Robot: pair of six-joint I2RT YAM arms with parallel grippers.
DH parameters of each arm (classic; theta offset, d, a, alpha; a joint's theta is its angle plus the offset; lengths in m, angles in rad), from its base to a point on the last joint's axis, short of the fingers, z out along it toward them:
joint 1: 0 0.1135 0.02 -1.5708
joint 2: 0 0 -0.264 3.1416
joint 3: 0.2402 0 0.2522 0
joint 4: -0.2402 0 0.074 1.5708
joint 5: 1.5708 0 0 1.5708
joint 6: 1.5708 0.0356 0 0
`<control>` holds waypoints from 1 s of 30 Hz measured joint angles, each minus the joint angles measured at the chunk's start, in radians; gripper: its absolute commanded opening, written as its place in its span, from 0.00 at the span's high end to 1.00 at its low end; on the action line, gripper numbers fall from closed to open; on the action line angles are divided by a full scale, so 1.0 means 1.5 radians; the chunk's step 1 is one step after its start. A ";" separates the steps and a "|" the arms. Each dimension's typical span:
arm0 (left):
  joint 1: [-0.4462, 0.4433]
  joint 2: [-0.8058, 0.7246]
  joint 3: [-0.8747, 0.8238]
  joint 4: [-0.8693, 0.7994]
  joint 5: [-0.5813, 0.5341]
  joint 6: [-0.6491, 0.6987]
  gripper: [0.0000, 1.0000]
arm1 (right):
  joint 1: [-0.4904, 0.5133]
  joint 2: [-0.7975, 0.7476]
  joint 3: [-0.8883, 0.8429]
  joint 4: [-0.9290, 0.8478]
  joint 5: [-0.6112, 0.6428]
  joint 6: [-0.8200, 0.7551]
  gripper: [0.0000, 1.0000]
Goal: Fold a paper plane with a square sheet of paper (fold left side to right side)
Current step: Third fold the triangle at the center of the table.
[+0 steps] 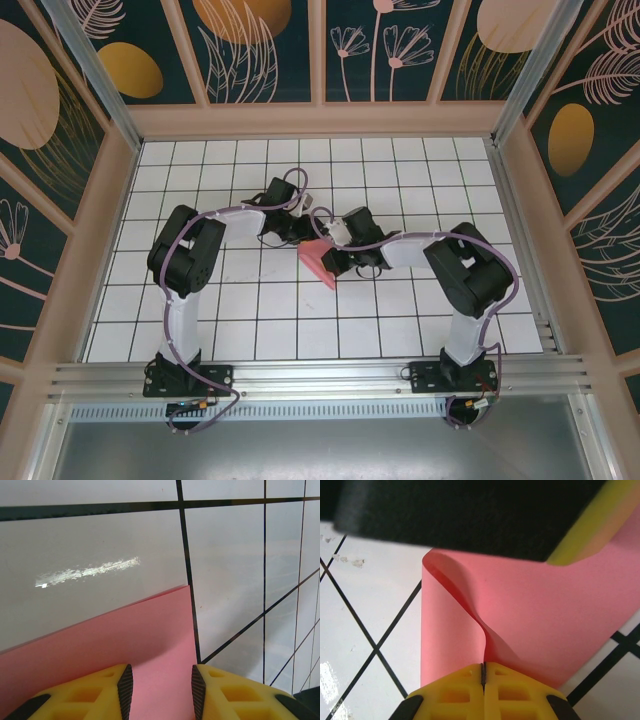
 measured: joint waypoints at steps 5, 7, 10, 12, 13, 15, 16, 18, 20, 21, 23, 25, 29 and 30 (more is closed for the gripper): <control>0.000 0.000 0.000 0.000 0.000 0.000 0.61 | 0.007 -0.010 -0.007 0.000 0.000 0.005 1.00; 0.000 0.000 0.000 0.000 0.000 0.000 0.61 | 0.007 -0.013 -0.008 0.000 0.000 0.005 1.00; 0.000 0.000 0.000 0.000 0.000 0.000 0.61 | 0.007 -0.013 -0.008 0.000 0.001 0.009 1.00; 0.000 0.000 0.000 0.000 0.000 0.000 0.61 | 0.007 -0.013 -0.008 0.000 0.002 0.010 1.00; 0.000 0.000 0.000 0.000 0.000 0.000 0.61 | 0.007 -0.013 -0.008 0.000 0.002 0.010 1.00; 0.000 0.000 0.000 0.000 0.000 0.000 0.61 | 0.007 -0.013 -0.008 0.000 0.003 0.010 1.00; 0.000 0.000 0.000 0.000 0.000 0.000 0.61 | 0.007 -0.013 -0.008 0.000 0.005 0.010 1.00; 0.000 0.000 0.000 0.000 0.000 0.000 0.61 | 0.007 -0.013 -0.008 0.000 0.009 0.010 1.00; 0.000 0.000 0.000 0.000 0.000 0.000 0.61 | 0.007 -0.013 -0.008 0.000 0.012 0.010 1.00; 0.000 0.000 0.000 0.000 0.000 0.000 0.61 | 0.007 -0.013 -0.008 0.000 0.013 0.010 1.00; 0.000 0.000 0.000 0.000 0.000 0.000 0.61 | 0.007 -0.013 -0.008 0.000 0.012 0.010 1.00; 0.000 0.000 0.000 0.000 0.000 0.000 0.61 | 0.007 -0.013 -0.008 0.000 0.013 0.010 1.00; 0.000 0.000 0.000 0.000 0.000 0.000 0.61 | 0.007 -0.013 -0.008 -0.001 0.015 0.010 1.00; 0.000 0.000 0.000 0.000 0.000 0.000 0.61 | 0.007 -0.012 -0.008 0.000 0.015 0.010 1.00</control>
